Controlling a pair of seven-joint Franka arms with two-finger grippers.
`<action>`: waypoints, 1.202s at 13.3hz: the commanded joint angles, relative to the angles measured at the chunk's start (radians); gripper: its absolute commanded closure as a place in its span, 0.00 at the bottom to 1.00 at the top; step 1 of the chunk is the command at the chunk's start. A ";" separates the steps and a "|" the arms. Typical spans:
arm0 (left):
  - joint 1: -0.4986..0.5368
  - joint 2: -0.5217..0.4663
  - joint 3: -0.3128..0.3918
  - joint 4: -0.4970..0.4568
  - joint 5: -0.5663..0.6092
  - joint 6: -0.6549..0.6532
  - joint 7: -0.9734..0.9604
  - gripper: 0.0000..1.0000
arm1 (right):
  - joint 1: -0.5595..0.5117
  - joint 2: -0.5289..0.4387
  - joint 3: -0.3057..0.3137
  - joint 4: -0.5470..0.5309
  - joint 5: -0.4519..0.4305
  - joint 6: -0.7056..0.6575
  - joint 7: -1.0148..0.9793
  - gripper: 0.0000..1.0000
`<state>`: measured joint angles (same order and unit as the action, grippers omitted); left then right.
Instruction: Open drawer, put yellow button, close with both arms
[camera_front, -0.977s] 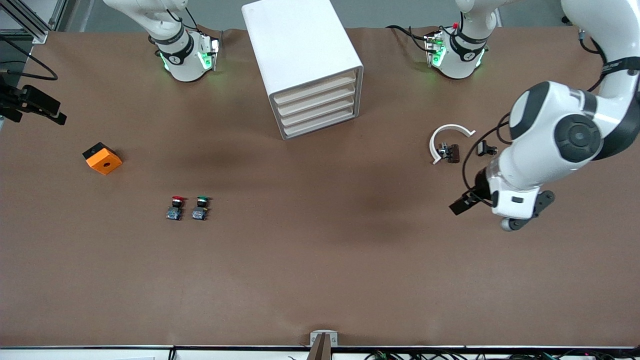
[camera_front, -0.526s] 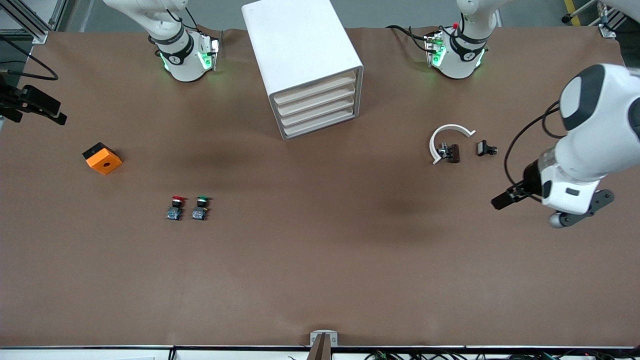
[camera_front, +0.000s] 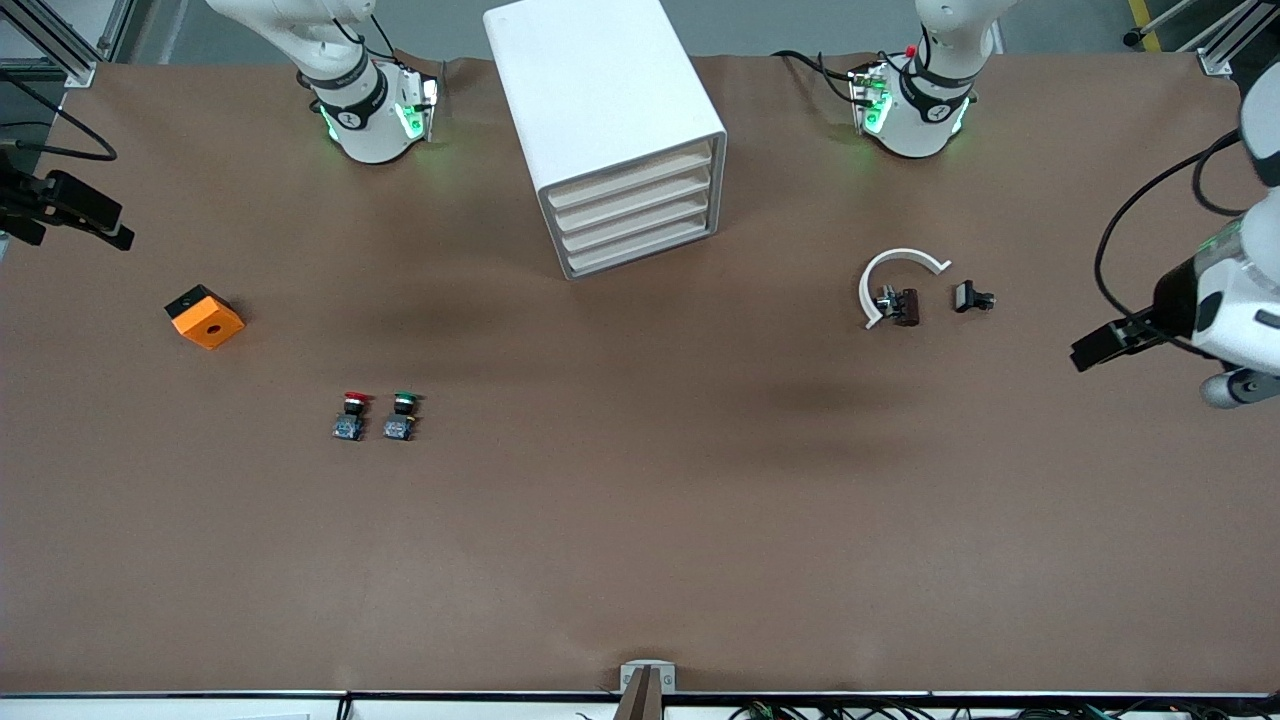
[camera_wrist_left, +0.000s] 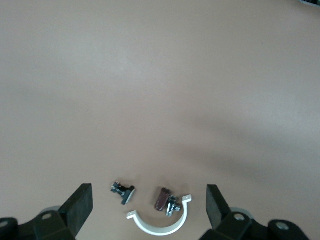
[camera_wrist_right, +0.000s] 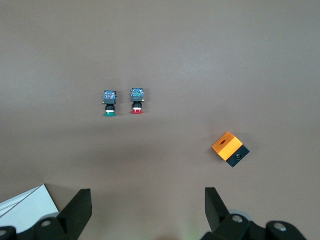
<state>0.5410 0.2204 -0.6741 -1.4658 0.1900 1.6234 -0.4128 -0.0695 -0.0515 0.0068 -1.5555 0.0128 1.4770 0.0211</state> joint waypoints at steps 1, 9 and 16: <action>0.013 0.001 -0.010 0.047 0.016 -0.086 0.075 0.00 | -0.012 0.009 0.012 0.021 -0.017 -0.009 -0.012 0.00; -0.135 -0.163 0.180 0.003 -0.079 -0.152 0.226 0.00 | -0.010 0.009 0.012 0.021 -0.017 -0.009 -0.012 0.00; -0.535 -0.403 0.579 -0.252 -0.222 -0.111 0.267 0.00 | -0.010 0.009 0.013 0.021 -0.017 -0.009 -0.010 0.00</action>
<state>0.0566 -0.0931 -0.1268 -1.6062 -0.0195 1.4637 -0.1412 -0.0695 -0.0509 0.0078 -1.5549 0.0127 1.4770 0.0204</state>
